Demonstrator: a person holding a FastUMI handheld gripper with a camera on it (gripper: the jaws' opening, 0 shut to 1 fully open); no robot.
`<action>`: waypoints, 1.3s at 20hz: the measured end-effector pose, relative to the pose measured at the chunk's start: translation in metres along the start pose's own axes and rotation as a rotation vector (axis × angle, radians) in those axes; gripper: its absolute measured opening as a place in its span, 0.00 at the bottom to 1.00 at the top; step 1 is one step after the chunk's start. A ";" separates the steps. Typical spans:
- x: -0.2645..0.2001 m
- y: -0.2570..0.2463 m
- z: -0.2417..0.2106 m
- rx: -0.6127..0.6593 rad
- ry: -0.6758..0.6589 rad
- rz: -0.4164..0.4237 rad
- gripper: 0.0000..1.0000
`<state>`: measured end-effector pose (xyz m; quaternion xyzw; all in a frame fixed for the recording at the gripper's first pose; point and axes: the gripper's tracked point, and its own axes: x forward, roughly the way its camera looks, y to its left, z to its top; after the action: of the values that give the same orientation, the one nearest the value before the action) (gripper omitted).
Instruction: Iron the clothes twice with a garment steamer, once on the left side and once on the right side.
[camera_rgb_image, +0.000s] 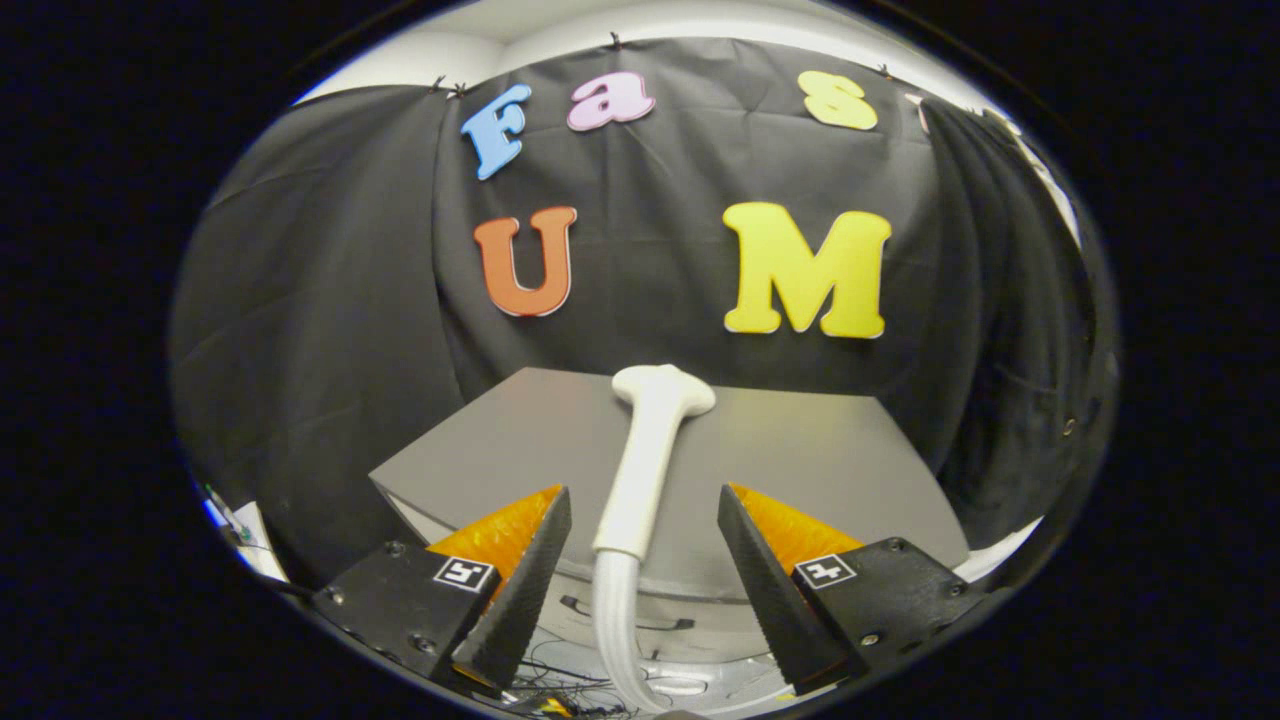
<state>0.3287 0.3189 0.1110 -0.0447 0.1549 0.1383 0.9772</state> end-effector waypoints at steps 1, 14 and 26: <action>0.012 0.000 -0.002 -0.003 0.019 -0.015 0.94; 0.046 -0.007 -0.010 0.185 0.148 -0.039 0.38; -0.145 -0.105 0.060 0.129 -0.179 -0.075 0.37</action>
<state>0.2433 0.1891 0.2186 0.0253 0.0740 0.0949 0.9924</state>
